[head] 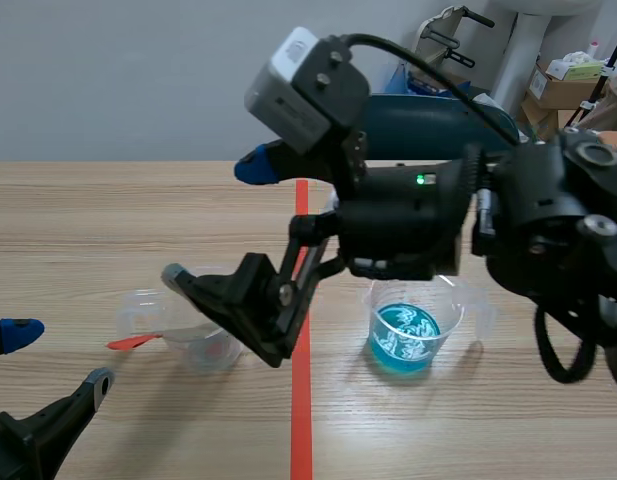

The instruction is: Do the redox reaction experiment

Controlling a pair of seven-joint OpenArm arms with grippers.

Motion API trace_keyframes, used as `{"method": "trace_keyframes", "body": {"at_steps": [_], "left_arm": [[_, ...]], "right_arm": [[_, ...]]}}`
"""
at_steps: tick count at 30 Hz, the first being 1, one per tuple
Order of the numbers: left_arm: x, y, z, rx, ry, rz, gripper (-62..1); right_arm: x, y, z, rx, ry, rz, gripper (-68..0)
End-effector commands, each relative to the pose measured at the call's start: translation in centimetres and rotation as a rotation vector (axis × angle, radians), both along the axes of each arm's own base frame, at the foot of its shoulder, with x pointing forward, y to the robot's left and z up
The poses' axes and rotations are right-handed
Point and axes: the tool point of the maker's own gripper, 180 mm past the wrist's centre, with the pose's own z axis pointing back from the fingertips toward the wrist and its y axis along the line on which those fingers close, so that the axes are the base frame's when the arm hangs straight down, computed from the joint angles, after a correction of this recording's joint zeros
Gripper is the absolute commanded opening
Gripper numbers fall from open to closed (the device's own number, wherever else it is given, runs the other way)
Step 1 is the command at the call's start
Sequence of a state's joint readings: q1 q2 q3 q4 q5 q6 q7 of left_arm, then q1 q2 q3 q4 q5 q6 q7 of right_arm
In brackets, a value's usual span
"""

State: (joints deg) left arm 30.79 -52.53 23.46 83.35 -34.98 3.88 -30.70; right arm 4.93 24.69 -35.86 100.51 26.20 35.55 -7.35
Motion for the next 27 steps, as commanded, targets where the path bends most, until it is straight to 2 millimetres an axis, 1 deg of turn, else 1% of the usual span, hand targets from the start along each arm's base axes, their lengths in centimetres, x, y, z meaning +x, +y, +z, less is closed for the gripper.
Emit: {"method": "trace_keyframes", "body": {"at_steps": [1,9,14,19,23,27], "left_arm": [[0.4,-0.3,0.8,-0.020,-0.031,-0.001,-5.4],[0.4,-0.3,0.8,-0.018,-0.028,-0.001,-5.4],[0.4,-0.3,0.8,-0.018,-0.028,-0.001,-5.4],[0.4,-0.3,0.8,-0.018,-0.028,-0.001,-5.4],[0.4,-0.3,0.8,-0.018,-0.028,-0.001,-5.4],[0.4,-0.3,0.8,-0.018,-0.029,-0.001,-5.4]], "right_arm": [[0.0,-1.1,0.6,0.017,-0.006,-0.034,0.4],[-1.7,-6.4,0.8,0.020,0.037,-0.218,0.4],[-2.7,-8.9,1.6,0.025,0.033,-0.302,0.4],[-4.0,-9.9,2.4,0.001,0.016,-0.330,0.4],[-4.6,-10.2,2.2,0.000,0.033,-0.339,0.4],[-4.7,-10.2,2.0,-0.006,0.037,-0.338,0.4]]}}
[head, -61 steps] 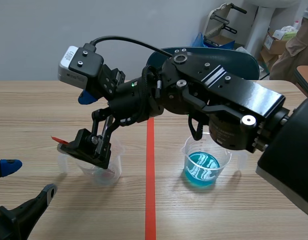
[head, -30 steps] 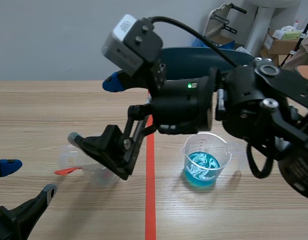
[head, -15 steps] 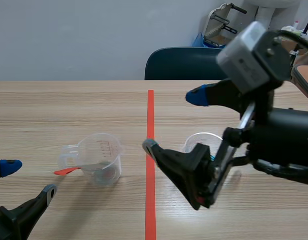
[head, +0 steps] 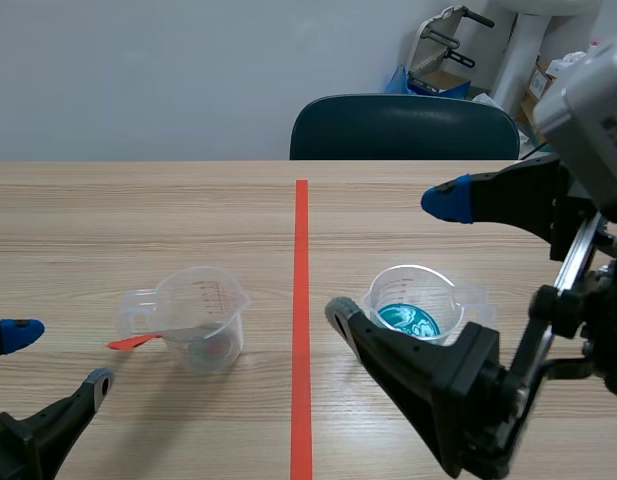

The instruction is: Do the redox reaction experiment

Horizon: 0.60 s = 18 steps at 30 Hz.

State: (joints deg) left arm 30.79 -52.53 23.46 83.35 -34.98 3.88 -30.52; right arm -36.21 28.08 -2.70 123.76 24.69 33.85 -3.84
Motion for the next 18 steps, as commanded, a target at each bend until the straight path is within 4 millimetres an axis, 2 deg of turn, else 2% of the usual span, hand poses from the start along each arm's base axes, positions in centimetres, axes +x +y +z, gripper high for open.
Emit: {"method": "trace_keyframes", "body": {"at_steps": [1,14,18], "left_arm": [[0.39,-0.32,0.82,-0.020,-0.031,-0.001,-5.4],[0.45,-0.23,1.16,-0.021,-0.046,-0.007,-5.5],[0.17,0.39,1.68,-0.015,-0.064,-0.019,-5.8]], "right_arm": [[0.25,0.14,0.58,0.019,-0.021,0.003,0.4],[0.24,0.10,0.40,0.008,-0.018,0.003,0.4],[0.24,0.10,0.39,0.008,-0.018,0.003,0.4]]}}
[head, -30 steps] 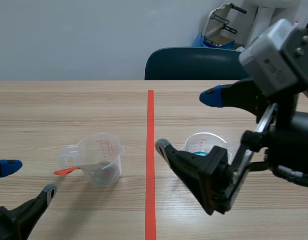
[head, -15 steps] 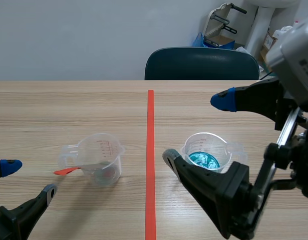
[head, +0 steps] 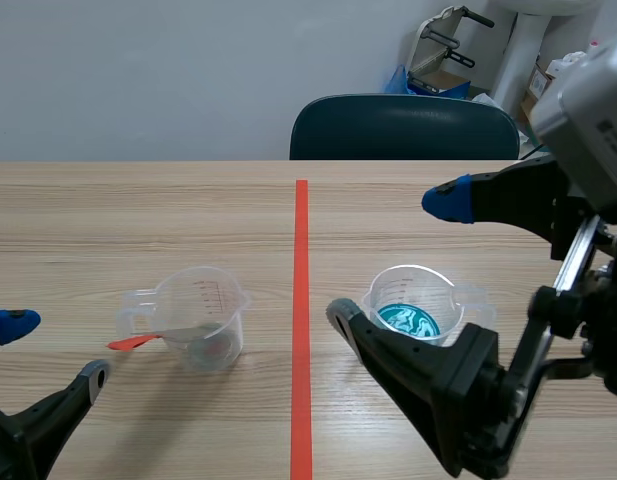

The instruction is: Do the redox reaction experiment

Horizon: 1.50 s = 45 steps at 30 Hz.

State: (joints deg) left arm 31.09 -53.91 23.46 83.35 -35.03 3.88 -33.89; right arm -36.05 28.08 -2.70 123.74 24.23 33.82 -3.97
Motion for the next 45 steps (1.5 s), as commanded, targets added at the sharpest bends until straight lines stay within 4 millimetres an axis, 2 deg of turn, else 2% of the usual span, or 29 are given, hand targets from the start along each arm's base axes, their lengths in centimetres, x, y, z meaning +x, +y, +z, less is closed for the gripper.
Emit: {"method": "trace_keyframes", "body": {"at_steps": [1,4,8,14,21,26,29,35,45], "left_arm": [[0.2,0.7,0.9,-0.009,-0.021,0.013,-5.8],[0.3,2.3,1.1,0.006,-0.014,0.054,-5.8],[-0.6,3.3,1.4,0.029,-0.013,0.040,-5.8],[-1.4,5.5,2.3,-0.005,-0.017,0.112,-5.8],[-3.8,6.4,2.8,-0.029,-0.014,0.131,-5.6],[-5.8,5.7,3.0,-0.071,0.034,0.140,-5.2],[-6.2,5.1,3.6,-0.101,0.049,0.145,-5.2],[-5.1,3.3,5.3,-0.121,0.068,0.125,-5.2],[-2.4,0.8,7.5,-0.043,0.090,0.051,-5.2]], "right_arm": [[0.2,0.1,0.5,0.018,-0.015,0.003,0.4],[0.2,0.1,0.5,0.019,-0.015,0.003,0.4],[0.2,0.1,0.5,0.019,-0.015,0.003,0.4],[0.2,0.1,0.5,0.019,-0.015,0.003,0.4],[0.2,0.2,0.6,0.022,-0.018,0.003,0.4],[0.2,0.2,0.6,0.024,-0.019,0.004,0.4],[0.2,0.2,0.6,0.026,-0.020,0.004,0.4],[0.2,0.2,0.8,0.034,-0.027,0.005,0.4],[0.2,0.2,0.8,0.034,-0.027,0.004,0.4]]}}
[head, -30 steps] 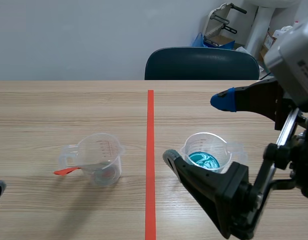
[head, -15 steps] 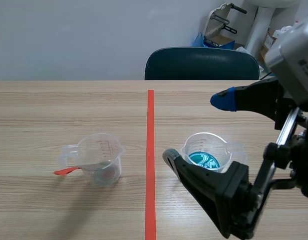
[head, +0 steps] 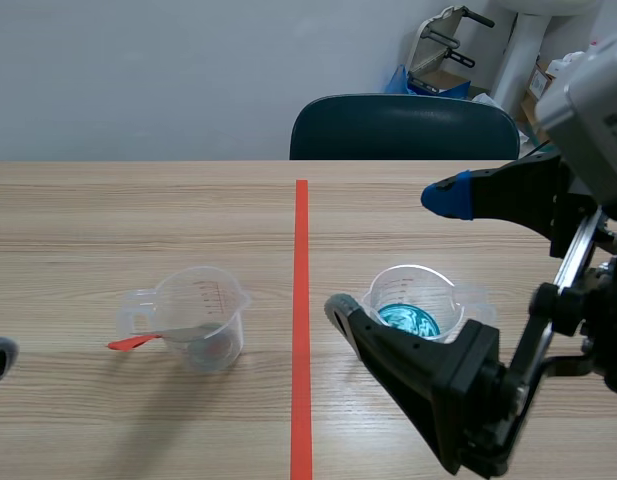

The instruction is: Do the redox reaction experiment

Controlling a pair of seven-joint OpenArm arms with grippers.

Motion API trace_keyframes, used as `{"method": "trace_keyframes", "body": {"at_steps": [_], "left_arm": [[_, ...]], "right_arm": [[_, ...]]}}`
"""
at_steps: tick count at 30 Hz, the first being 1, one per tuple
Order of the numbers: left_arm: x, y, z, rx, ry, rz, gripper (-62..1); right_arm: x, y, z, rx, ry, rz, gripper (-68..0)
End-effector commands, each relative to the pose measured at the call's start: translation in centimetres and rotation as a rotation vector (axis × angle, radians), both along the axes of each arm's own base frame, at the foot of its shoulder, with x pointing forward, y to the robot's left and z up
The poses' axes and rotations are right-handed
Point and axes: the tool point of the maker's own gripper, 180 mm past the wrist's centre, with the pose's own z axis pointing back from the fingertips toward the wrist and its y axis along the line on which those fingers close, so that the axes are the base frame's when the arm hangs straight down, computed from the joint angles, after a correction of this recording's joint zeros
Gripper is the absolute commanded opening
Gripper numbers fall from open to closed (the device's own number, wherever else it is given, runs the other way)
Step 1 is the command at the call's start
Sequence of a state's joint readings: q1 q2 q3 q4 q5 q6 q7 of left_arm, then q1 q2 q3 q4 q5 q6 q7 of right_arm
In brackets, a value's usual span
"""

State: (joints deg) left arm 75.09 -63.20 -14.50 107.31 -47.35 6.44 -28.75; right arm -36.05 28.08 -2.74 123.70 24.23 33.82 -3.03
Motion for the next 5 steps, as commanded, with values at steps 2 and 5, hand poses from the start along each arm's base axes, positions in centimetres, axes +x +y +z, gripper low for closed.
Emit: {"method": "trace_keyframes", "body": {"at_steps": [2,5], "left_arm": [[0.5,-1.4,1.5,-0.024,-0.040,-0.030,-5.2],[0.6,-2.5,2.3,-0.027,-0.056,-0.064,-5.2]], "right_arm": [[0.2,0.1,0.6,0.020,-0.018,0.003,0.4],[0.2,0.1,0.6,0.020,-0.018,0.003,0.4]]}}
